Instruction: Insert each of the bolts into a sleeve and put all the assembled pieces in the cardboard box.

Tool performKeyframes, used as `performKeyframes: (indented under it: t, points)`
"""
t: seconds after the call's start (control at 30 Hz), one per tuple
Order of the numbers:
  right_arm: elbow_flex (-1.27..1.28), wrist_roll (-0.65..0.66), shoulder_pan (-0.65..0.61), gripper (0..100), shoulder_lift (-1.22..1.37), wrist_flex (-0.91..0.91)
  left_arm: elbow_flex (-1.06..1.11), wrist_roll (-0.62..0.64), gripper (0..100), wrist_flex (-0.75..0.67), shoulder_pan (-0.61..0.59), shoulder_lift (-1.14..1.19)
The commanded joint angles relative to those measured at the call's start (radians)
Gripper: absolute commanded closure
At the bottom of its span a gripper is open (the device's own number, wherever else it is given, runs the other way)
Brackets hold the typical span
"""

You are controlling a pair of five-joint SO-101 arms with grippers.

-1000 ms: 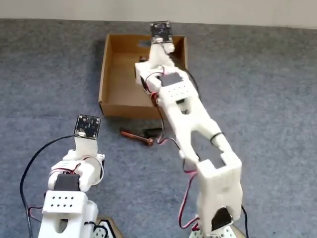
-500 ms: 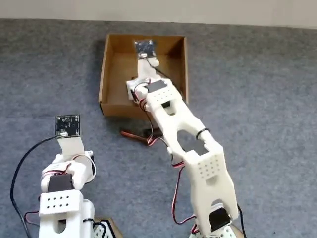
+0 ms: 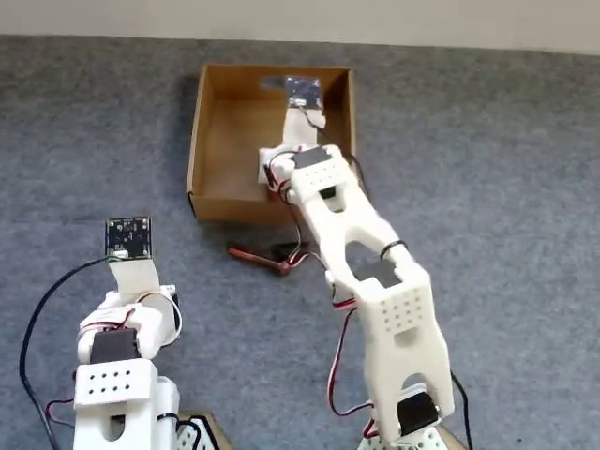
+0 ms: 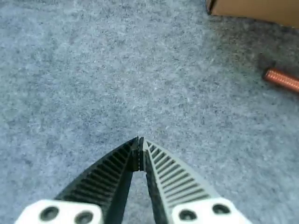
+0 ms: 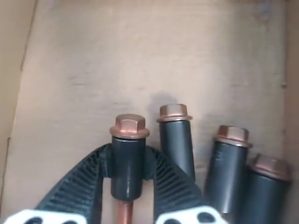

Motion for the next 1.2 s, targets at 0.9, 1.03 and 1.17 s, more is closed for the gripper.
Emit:
performKeyframes:
  t: [0.9,1.03,1.17]
  points:
    - [-0.054,-0.008,0.008,87.5,-0.015,0.012,-0.028,0.009,97,-0.014,-0.005,-0.013]
    - [-0.087,-0.006,0.013,87.5,-0.091,0.079,-0.028,0.009,97,-0.014,-0.005,-0.013]
    - [-0.094,0.057,0.015,87.5,-0.228,0.189,-0.028,0.009,97,-0.014,-0.005,-0.013]
